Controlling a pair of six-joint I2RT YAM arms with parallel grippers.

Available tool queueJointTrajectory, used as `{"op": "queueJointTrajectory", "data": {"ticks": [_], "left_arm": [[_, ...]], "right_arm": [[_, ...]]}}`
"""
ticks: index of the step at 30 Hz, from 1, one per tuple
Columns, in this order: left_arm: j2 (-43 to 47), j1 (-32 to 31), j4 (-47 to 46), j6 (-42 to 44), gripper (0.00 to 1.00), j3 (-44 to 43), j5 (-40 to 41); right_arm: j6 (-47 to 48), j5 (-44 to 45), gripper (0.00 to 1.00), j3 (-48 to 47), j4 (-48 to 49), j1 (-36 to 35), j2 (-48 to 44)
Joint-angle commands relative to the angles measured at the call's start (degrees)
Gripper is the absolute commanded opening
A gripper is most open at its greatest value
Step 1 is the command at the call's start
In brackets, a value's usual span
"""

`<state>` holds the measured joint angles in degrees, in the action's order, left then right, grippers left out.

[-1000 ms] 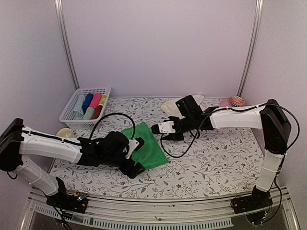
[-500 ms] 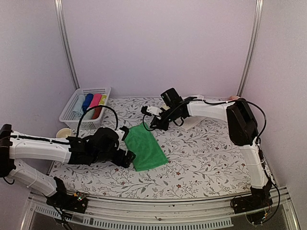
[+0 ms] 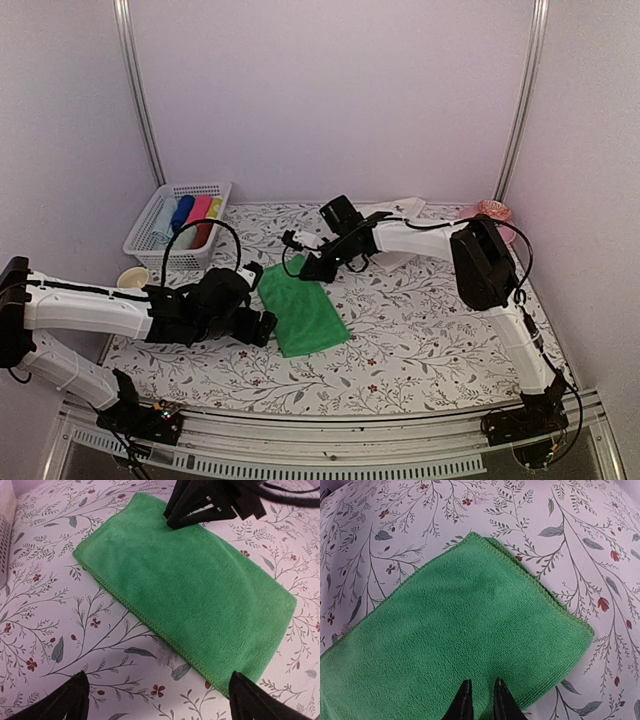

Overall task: Roll the towels
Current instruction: Rotate the towel at the center of the board.

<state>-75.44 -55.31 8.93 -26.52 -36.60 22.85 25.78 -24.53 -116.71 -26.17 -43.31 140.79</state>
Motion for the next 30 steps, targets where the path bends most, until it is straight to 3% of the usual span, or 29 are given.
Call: {"op": "queueJointTrajectory", "data": {"ticks": [1, 8, 12, 14, 18, 24, 30], "left_arm": [[0.9, 0.7, -0.5, 0.2, 0.97, -0.1, 0.9], [2.5, 0.6, -1.6, 2.1, 0.97, 1.5, -1.2], [4.1, 0.1, -3.5, 4.8, 0.97, 2.9, -3.9], [4.3, -0.4, -4.9, 6.9, 0.97, 3.3, -5.5], [3.2, -1.7, -6.7, 14.4, 0.97, 2.1, -6.7], [-2.0, -2.5, -5.0, 28.8, 0.97, -4.5, -4.2], [-10.0, -2.8, -4.8, 45.8, 0.97, -9.4, 0.4]], "right_arm": [[-3.5, 4.8, 0.12, -1.9, -1.2, -0.4, 4.3], [-9.7, 17.2, 0.04, -2.4, -2.6, 2.8, 6.6], [-14.6, 17.3, 0.04, -2.5, -3.0, 7.6, 6.1], [-14.9, 12.8, 0.05, -2.9, -3.0, 9.0, 5.8], [-10.4, 1.0, 0.17, -4.5, -3.6, 9.4, 3.7], [-0.8, -4.5, 0.45, -4.8, -6.0, 9.4, -5.3], [16.1, -3.2, 0.50, 13.3, -4.4, 9.5, -23.0]]}}
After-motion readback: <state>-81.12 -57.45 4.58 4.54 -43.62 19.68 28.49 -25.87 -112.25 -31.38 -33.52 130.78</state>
